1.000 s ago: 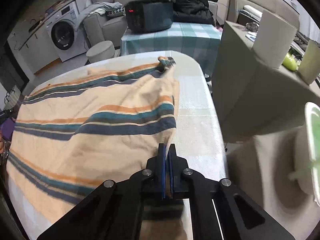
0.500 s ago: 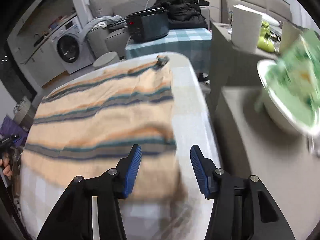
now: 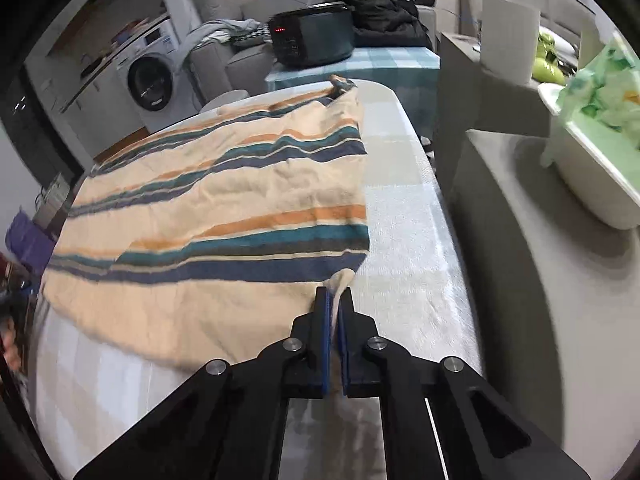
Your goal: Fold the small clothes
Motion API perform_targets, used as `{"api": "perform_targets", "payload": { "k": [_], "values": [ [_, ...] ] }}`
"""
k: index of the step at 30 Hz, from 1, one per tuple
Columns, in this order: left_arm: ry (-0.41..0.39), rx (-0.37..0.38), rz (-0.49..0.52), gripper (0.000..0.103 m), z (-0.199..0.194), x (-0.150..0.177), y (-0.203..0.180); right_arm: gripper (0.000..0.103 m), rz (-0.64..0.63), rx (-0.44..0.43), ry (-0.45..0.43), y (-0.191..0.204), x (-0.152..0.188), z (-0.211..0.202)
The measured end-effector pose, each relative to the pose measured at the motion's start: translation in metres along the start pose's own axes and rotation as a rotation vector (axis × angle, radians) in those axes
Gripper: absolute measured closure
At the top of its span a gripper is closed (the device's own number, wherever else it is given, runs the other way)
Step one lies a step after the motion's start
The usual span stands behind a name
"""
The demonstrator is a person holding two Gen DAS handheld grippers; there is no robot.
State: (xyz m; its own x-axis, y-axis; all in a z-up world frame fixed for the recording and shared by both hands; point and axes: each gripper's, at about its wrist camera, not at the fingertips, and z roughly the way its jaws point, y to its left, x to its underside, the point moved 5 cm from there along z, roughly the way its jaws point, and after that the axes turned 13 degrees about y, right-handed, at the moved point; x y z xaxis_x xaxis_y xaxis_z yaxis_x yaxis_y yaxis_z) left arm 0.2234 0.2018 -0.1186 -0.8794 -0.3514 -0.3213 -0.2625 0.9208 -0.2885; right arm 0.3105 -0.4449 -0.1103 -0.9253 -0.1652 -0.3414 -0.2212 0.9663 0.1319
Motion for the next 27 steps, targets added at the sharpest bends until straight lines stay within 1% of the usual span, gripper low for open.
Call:
{"api": "perform_targets", "payload": {
  "k": [1,3,4,6,7,8,9,10,11,13,14,15,16,18,19,21,25,26,27],
  "values": [
    [0.003,-0.01,-0.001,0.042,0.001,0.002,0.002,0.101,-0.005,0.001,-0.001,-0.002,0.006,-0.004],
    [0.014,-0.021,-0.006,0.042,0.004,0.0,0.009,0.101,0.01,0.022,0.022,-0.01,0.012,-0.003],
    [0.021,-0.023,-0.011,0.042,0.007,0.002,0.012,0.1,0.009,0.031,0.033,-0.012,0.013,-0.001],
    [0.028,-0.022,-0.024,0.042,0.007,-0.001,0.017,0.094,0.029,0.022,0.02,-0.013,0.013,-0.007],
    [0.021,-0.012,-0.026,0.042,0.006,-0.001,0.017,0.086,0.034,-0.005,0.005,-0.01,0.013,-0.013],
    [0.011,0.001,-0.026,0.042,0.003,-0.001,0.017,0.068,0.037,-0.025,-0.013,-0.008,0.013,-0.018],
    [0.003,0.012,-0.025,0.042,0.002,-0.001,0.016,0.059,0.042,-0.04,-0.033,-0.006,0.012,-0.021],
    [-0.003,0.023,-0.019,0.042,0.002,-0.004,0.014,0.053,0.047,-0.059,-0.059,-0.004,0.008,-0.023],
    [-0.004,0.032,-0.012,0.042,0.005,-0.007,0.012,0.053,0.05,-0.068,-0.067,-0.001,0.005,-0.023],
    [0.018,0.039,0.001,0.043,0.018,-0.013,0.009,0.053,0.068,-0.057,-0.042,0.0,-0.003,-0.013],
    [0.022,0.025,0.001,0.057,0.022,-0.015,0.009,0.053,0.077,-0.05,-0.035,0.0,-0.005,-0.009],
    [0.023,0.0,0.014,0.077,0.025,-0.015,0.01,0.053,0.079,-0.029,-0.022,0.001,-0.007,-0.004],
    [0.019,-0.034,0.039,0.082,0.026,-0.014,0.01,0.054,0.079,-0.013,-0.013,0.0,-0.007,0.0],
    [0.023,-0.036,0.071,0.09,0.024,-0.008,0.014,0.054,0.082,-0.004,0.007,-0.003,-0.003,0.004],
    [0.025,-0.052,0.078,0.092,0.023,-0.006,0.017,0.054,0.081,-0.002,0.02,-0.004,0.0,0.007],
    [0.024,-0.072,0.1,0.092,0.022,-0.002,0.02,0.054,0.079,0.002,0.026,-0.007,0.005,0.009],
    [0.026,-0.054,0.068,0.092,0.018,-0.004,0.021,0.054,0.09,-0.028,0.022,-0.01,0.007,0.008],
    [0.02,-0.04,0.059,0.09,0.017,-0.004,0.02,0.054,0.088,-0.039,0.021,-0.009,0.007,0.006],
    [0.014,-0.023,0.046,0.085,0.015,-0.004,0.02,0.054,0.086,-0.063,0.018,-0.008,0.008,0.005]
  ]
}}
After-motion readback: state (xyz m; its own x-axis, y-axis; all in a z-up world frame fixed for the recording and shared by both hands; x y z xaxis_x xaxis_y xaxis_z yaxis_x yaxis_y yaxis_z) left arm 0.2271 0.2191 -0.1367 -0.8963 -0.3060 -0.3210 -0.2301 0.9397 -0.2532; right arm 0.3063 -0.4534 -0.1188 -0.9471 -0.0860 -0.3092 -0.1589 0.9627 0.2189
